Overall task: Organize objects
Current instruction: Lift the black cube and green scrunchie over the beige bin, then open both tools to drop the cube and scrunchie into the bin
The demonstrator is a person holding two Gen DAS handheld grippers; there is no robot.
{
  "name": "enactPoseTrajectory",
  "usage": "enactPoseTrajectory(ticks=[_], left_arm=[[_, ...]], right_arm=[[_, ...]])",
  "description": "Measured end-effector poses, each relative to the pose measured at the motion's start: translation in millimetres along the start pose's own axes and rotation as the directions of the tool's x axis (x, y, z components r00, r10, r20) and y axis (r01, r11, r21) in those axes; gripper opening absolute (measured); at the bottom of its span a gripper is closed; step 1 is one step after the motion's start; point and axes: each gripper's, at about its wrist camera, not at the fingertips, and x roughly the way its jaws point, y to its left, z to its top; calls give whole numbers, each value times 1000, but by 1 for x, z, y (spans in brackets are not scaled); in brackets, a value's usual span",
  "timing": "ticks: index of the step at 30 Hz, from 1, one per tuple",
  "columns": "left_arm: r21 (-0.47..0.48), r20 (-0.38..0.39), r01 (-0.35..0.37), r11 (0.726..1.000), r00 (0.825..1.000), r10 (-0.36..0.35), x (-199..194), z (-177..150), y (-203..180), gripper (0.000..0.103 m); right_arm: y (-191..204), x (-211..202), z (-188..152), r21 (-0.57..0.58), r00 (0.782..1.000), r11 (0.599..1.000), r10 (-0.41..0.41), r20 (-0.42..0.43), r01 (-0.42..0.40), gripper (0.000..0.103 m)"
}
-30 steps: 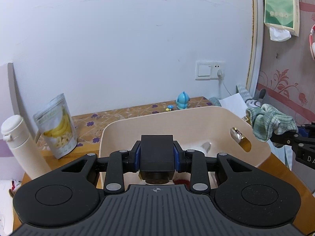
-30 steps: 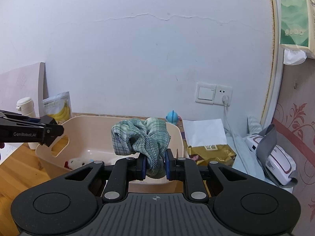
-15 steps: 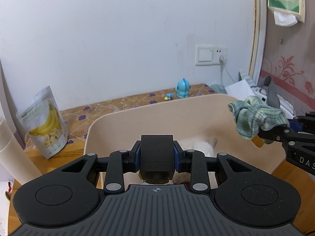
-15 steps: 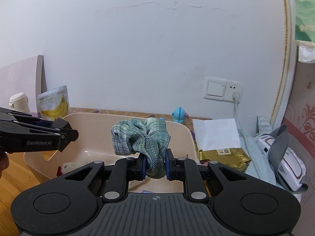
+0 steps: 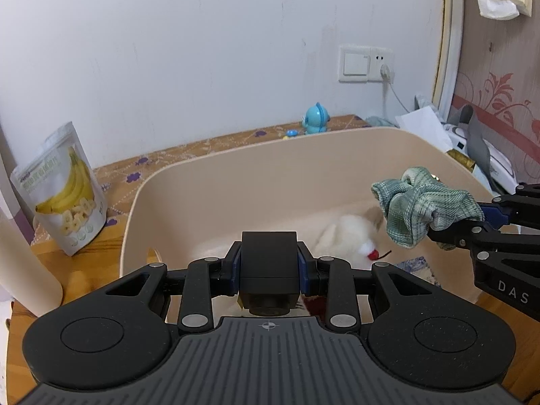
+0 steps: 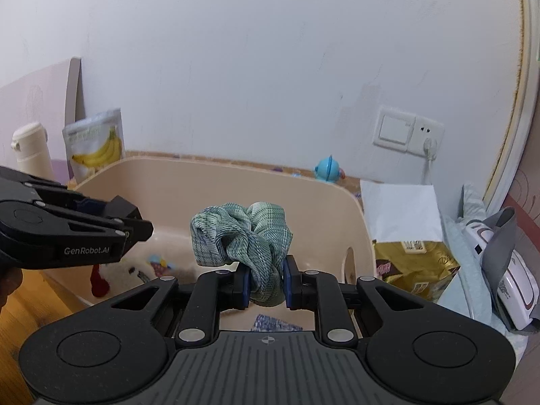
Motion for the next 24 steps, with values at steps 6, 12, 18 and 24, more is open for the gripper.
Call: enactPoseTrajectory(ticks=[6, 12, 18, 24], left_arm=[[3, -38, 4, 1000, 999, -4, 8, -4, 0, 32], [-3, -57, 1, 1000, 998, -1, 9, -8, 1, 35], [-29, -48, -9, 1000, 999, 7, 2, -7, 4, 67], [-40, -18, -19, 999, 1000, 18, -12, -3, 7, 70]], right_arm=[[3, 7, -3, -14, 999, 1000, 3, -44, -3, 20], [5, 10, -4, -23, 997, 1000, 7, -71, -9, 38], [7, 7, -3, -22, 997, 1000, 2, -71, -3, 55], [8, -1, -2, -19, 997, 999, 27, -66, -28, 82]])
